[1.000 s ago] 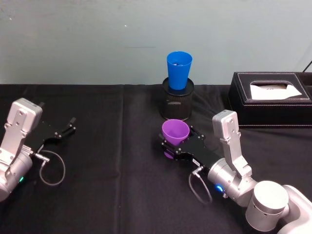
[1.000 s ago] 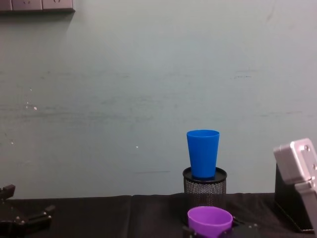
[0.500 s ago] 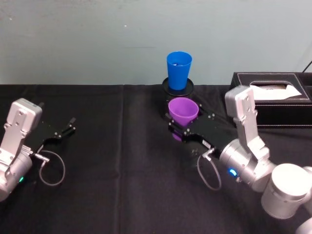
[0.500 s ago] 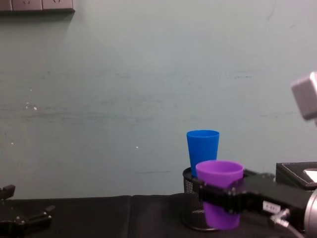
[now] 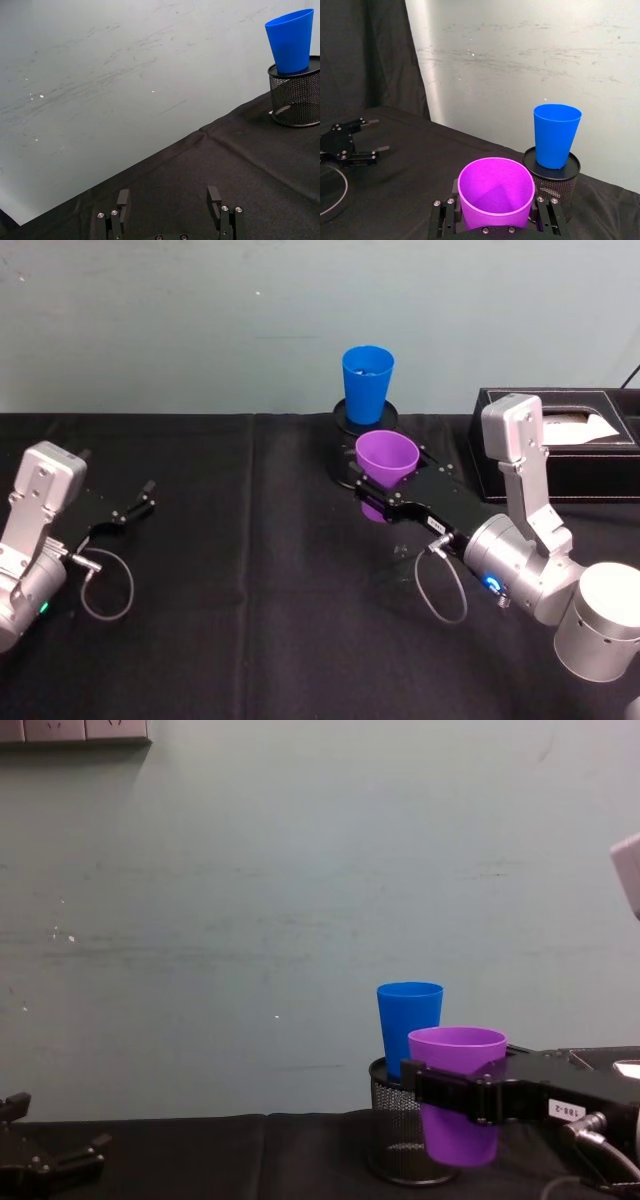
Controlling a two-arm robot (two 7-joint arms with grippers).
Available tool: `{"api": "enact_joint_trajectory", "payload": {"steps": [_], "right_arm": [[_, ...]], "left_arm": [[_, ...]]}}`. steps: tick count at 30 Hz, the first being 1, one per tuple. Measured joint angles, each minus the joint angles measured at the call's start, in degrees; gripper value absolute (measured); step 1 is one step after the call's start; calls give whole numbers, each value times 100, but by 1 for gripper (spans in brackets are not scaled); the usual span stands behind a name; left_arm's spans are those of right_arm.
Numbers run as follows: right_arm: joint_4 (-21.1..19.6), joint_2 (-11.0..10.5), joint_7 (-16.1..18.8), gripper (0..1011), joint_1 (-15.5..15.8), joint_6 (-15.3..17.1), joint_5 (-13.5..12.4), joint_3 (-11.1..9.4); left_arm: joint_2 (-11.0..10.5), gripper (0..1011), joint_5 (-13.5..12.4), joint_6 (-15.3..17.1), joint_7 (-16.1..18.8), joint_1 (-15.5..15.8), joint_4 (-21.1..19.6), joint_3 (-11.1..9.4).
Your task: Pick up one cup with a gripper and tap it against the other cup.
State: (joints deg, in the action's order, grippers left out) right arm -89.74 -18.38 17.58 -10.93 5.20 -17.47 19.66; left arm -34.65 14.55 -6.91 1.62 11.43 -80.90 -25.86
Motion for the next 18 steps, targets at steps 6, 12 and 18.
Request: {"api": "enact_joint_trajectory", "payload": {"steps": [6, 12, 18], "right_arm": [[-15, 9, 0, 731, 7, -1, 7, -15], [-18, 7, 0, 731, 7, -1, 7, -15], [-20, 4, 0, 731, 7, 0, 6, -12]], "left_arm": [[0, 1000, 0, 0, 0, 0, 0, 0], [0, 1000, 0, 0, 0, 0, 0, 0], [0, 1000, 0, 0, 0, 0, 0, 0]]}}
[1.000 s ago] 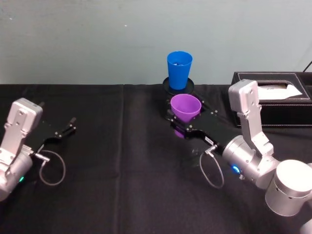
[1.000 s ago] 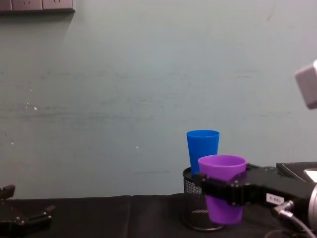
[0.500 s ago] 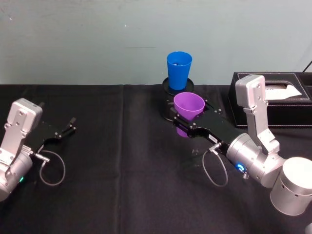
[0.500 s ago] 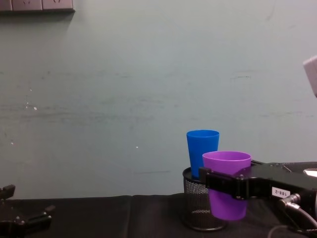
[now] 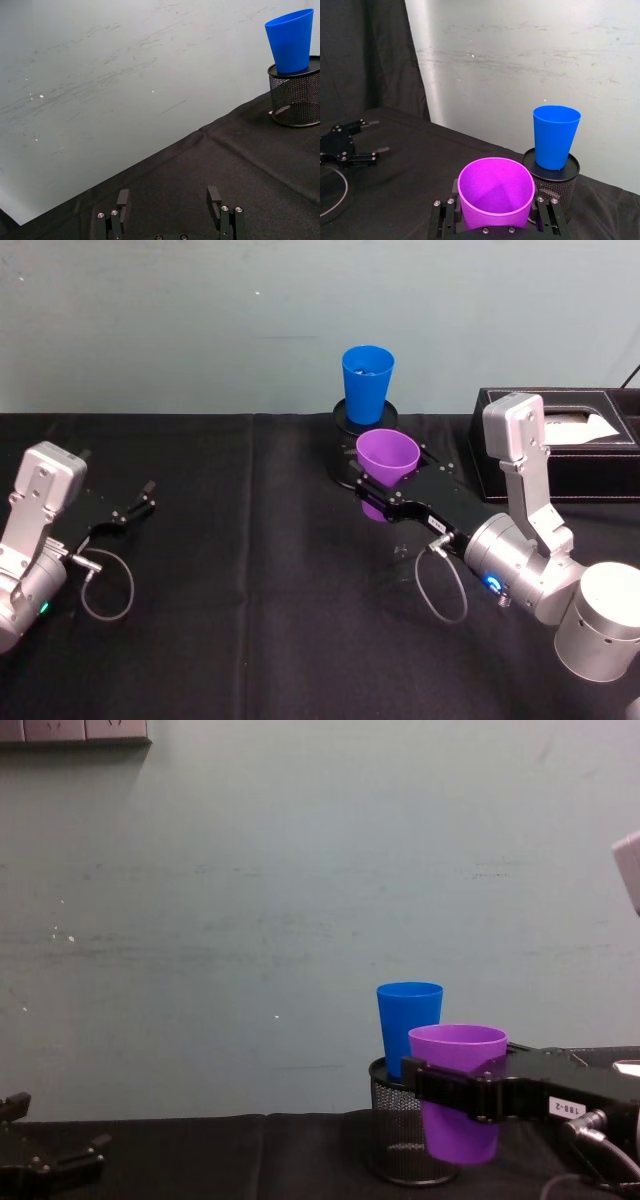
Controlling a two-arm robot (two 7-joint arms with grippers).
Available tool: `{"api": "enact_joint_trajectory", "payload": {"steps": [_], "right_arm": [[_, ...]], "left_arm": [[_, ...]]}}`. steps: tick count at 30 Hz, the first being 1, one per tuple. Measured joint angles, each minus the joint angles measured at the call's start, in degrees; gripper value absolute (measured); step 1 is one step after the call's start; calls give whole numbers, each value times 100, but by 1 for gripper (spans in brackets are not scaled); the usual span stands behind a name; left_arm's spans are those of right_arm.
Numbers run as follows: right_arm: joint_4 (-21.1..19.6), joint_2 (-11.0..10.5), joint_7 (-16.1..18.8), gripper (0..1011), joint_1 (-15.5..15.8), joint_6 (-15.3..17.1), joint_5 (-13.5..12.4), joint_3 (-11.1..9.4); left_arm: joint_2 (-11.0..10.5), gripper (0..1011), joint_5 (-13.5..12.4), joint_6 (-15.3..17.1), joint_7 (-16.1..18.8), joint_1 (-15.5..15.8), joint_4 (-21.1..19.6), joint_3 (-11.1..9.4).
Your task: Pick up one cup with a gripper and tap it against the other cup.
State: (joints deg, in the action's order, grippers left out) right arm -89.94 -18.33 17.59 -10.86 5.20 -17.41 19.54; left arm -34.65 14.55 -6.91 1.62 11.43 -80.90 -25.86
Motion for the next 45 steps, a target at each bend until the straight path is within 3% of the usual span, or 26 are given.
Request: {"api": "enact_joint_trajectory", "payload": {"steps": [45], "right_arm": [[0, -5, 0, 731, -1, 6, 0, 2]], "left_arm": [[0, 1000, 0, 0, 0, 0, 0, 0]]}}
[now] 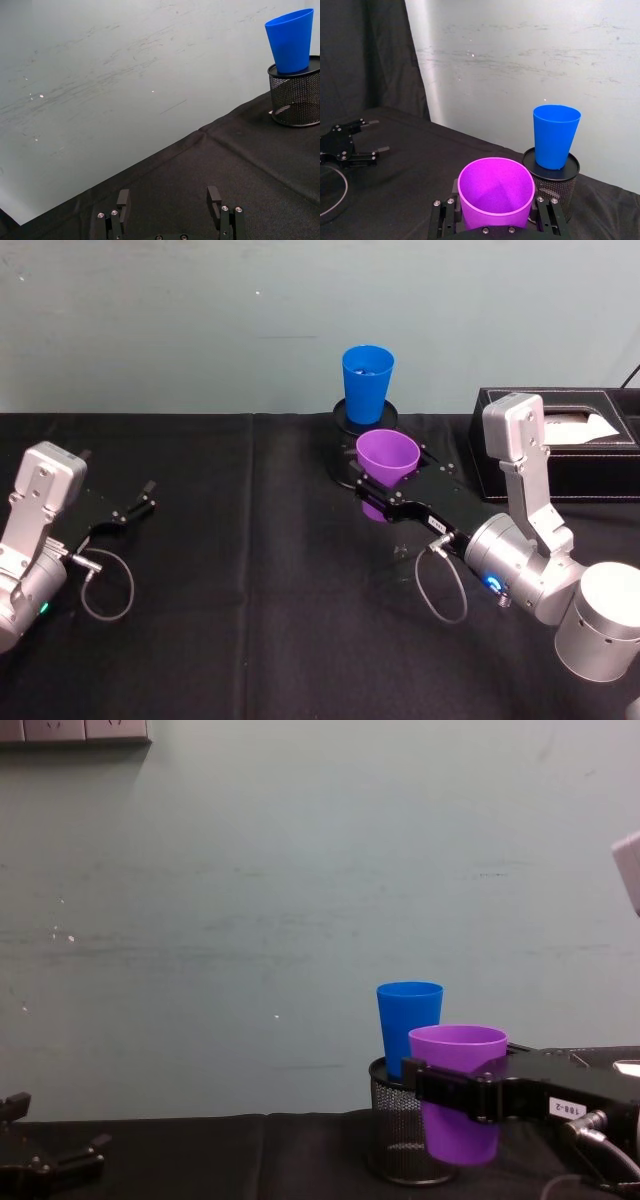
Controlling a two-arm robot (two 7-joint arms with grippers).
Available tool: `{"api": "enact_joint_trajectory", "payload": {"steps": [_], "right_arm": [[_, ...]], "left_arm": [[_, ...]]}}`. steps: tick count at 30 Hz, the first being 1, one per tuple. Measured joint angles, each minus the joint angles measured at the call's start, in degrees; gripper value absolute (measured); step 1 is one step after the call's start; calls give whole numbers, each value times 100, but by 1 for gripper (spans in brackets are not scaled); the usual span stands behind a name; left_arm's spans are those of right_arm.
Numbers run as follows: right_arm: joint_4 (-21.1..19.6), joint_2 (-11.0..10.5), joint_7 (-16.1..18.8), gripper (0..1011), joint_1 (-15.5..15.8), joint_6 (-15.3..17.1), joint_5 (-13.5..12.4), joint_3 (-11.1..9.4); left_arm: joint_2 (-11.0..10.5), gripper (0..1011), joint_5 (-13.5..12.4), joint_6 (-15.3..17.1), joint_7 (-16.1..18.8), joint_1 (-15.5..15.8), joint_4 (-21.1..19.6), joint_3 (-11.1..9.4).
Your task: Pick up one cup with a gripper and tap it against the other cup.
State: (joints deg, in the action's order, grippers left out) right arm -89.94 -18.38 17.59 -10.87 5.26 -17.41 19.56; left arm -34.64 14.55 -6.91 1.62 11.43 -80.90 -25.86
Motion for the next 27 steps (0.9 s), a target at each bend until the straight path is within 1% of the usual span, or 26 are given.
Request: {"api": "enact_joint_trajectory", "payload": {"steps": [27], "right_arm": [[0, 0, 0, 731, 0, 0, 0, 0]], "left_arm": [[0, 1000, 0, 0, 0, 0, 0, 0]]}}
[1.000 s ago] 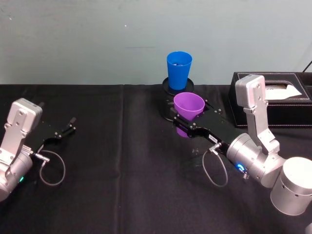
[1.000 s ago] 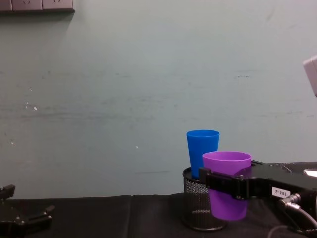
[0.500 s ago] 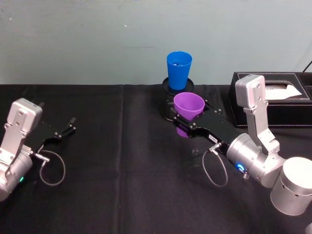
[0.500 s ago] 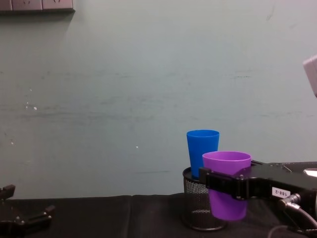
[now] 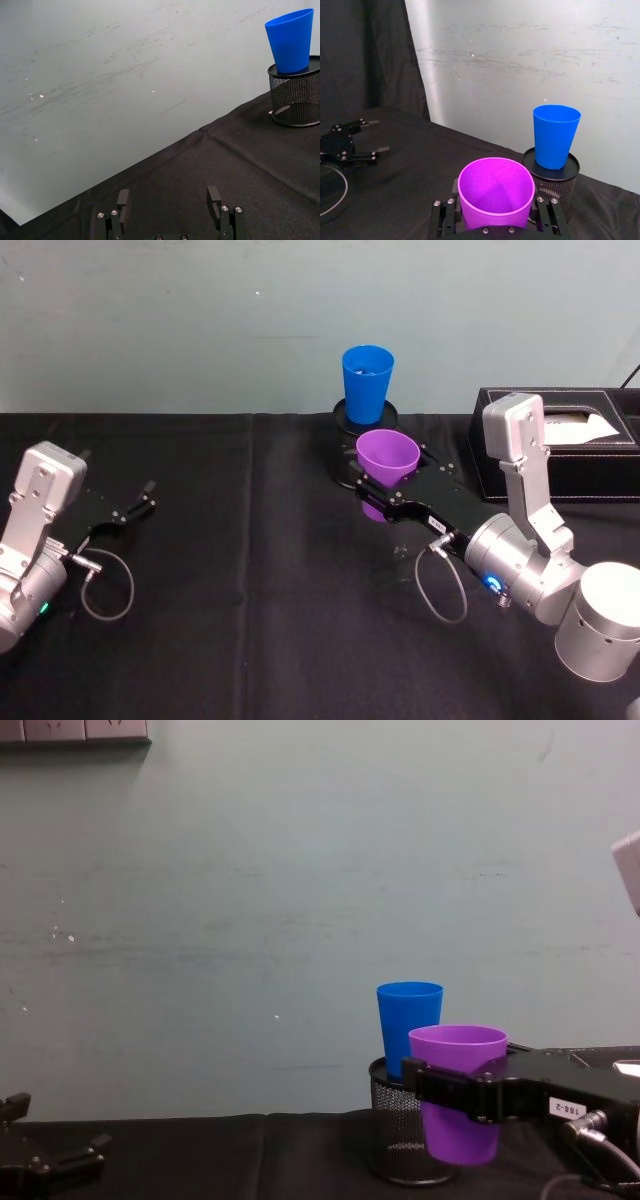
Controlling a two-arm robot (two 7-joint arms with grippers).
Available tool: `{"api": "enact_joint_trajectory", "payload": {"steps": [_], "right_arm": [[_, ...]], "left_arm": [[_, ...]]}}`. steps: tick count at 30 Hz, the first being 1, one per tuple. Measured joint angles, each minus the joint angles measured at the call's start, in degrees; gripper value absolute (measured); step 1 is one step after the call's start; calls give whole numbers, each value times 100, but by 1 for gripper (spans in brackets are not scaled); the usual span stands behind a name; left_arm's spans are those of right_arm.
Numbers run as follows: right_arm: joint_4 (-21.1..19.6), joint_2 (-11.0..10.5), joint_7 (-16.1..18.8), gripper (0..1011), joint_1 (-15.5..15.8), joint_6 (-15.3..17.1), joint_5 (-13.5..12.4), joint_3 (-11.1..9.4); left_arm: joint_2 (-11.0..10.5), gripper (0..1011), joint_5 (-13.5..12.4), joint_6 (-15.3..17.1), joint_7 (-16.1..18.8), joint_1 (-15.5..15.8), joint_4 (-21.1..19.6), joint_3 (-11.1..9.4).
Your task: Pick up one cup with a gripper and tap it against the other cup.
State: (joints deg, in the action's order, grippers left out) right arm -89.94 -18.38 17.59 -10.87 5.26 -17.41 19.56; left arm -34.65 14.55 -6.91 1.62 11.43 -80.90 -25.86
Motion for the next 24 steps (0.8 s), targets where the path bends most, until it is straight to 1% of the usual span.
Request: {"api": "enact_joint_trajectory", "payload": {"steps": [24], "right_arm": [[0, 0, 0, 731, 0, 0, 0, 0]], "left_arm": [[0, 1000, 0, 0, 0, 0, 0, 0]]}}
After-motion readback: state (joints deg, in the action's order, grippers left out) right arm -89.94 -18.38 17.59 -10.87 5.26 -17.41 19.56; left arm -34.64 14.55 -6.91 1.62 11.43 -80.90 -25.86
